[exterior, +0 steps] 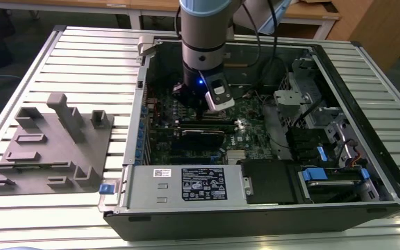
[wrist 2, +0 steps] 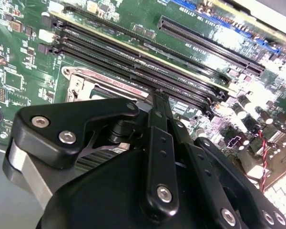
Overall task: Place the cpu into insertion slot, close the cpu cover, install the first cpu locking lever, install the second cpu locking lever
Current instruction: 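Install the second cpu locking lever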
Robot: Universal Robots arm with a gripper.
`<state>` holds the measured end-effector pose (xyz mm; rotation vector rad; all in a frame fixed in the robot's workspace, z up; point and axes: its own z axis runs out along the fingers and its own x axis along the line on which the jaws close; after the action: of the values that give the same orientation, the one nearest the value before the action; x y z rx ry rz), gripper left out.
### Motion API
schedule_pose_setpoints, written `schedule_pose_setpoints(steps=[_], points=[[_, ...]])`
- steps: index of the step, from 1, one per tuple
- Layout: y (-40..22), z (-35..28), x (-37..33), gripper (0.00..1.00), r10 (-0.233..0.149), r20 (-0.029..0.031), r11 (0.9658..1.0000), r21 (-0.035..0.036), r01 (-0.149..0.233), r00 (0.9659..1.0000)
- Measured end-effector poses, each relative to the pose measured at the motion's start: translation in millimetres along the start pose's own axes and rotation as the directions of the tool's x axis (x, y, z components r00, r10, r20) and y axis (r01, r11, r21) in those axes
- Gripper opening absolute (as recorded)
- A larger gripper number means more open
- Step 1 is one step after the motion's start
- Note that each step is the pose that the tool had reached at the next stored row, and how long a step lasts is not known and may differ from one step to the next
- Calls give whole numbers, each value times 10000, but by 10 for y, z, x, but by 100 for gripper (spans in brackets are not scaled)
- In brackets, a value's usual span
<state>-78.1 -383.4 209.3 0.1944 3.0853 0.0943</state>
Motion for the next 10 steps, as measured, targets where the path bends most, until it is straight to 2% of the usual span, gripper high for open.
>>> schedule_pose_setpoints(steps=[7,10], points=[[-5,7,35,11,1,7,10000,-29,-1,10000],[-8,20,57,11,2,15,10000,-65,-2,10000]])
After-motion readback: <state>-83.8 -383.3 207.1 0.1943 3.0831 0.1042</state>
